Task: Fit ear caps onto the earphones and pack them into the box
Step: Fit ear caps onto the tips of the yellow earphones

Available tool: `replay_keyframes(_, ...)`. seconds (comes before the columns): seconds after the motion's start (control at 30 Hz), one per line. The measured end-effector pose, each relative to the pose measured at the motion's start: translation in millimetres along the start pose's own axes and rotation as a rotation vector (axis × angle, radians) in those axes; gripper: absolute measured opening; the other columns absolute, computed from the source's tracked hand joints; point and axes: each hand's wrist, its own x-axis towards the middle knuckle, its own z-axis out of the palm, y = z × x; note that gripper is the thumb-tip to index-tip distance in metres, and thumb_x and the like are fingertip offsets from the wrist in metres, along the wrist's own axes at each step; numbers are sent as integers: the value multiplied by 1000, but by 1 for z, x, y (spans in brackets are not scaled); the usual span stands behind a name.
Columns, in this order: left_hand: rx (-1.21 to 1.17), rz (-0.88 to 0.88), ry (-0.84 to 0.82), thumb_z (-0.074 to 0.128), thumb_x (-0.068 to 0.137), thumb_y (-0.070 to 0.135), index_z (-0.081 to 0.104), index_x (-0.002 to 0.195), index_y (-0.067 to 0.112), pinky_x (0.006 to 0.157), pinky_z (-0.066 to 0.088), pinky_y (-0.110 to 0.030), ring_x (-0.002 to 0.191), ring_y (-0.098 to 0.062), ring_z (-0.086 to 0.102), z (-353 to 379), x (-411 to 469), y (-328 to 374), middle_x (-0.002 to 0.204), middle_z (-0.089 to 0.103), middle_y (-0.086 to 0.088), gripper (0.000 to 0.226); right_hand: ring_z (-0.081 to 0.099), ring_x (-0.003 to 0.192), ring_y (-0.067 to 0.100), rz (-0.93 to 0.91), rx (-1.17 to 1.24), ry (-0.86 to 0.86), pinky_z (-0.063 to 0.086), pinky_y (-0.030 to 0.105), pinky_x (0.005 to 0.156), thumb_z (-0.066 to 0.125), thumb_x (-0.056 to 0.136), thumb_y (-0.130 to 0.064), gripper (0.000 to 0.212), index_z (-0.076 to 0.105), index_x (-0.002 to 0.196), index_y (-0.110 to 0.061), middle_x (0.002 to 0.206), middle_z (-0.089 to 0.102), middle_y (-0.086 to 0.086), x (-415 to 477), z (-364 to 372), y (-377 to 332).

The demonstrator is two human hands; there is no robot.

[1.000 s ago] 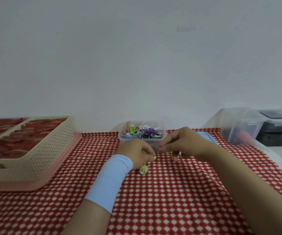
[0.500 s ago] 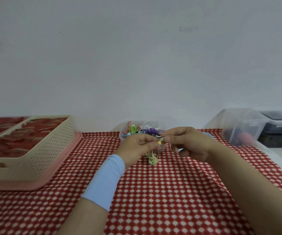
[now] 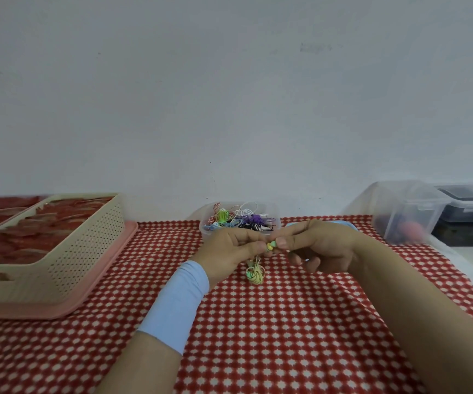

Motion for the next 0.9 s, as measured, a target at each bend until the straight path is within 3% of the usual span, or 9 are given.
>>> replay_keyframes(0.07,-18,9,-1,64,92,9,73,96,19,71,48,-9,72,4,67,1,0,1,76,75,10,14,49,50,5,29,-18,-29,25,10,34,68,82,-13,23,80,101,-14,87,72,2,-1,1,-2)
replay_keyframes(0.17,36,26,-2,65,91,9,74,92,22,73,49,-10,76,2,68,1,0,0,78,75,10,16,48,50,3,69,-66,-20,23,9,35,63,92,-12,20,81,88,-20,79,70,-5,-1,2,-2)
replay_keyframes(0.3,25,18,1,66,90,9,73,92,22,78,51,-15,84,-4,71,2,0,-5,84,76,6,14,50,49,6,85,-65,79,26,12,33,68,90,-11,10,75,96,-14,78,70,-1,1,5,0)
replay_keyframes(0.47,-151,-8,103,61,93,6,65,96,17,57,45,-18,61,-5,57,4,4,-4,82,74,0,11,59,53,14,-126,-25,203,36,18,37,77,78,-14,20,76,97,-9,91,73,16,1,9,0)
replay_keyframes(0.57,-188,-30,96,60,95,9,68,94,15,58,44,-20,64,-10,49,4,5,-6,82,71,-1,10,61,55,16,-275,-178,297,39,21,43,75,88,-12,14,77,101,-7,90,73,18,-2,12,-3)
replay_keyframes(0.7,-228,-21,87,65,91,8,70,100,14,60,45,-20,76,-10,61,1,5,-7,90,73,-2,11,64,56,18,-422,-316,337,45,27,46,74,91,-13,11,80,100,-10,89,77,16,-7,18,-7)
replay_keyframes(0.8,-167,-22,108,58,97,13,71,101,14,56,43,-18,60,-7,50,-1,7,-8,76,64,-4,14,68,62,28,-492,-439,331,50,28,47,76,89,-13,9,81,96,-13,83,78,12,-10,20,-12)
replay_keyframes(0.9,-165,-5,103,59,96,13,71,97,15,58,43,-19,59,-7,48,-2,6,-7,72,65,1,12,68,70,46,-513,-535,352,52,30,47,81,85,-14,10,82,94,-17,80,78,9,-11,21,-13)
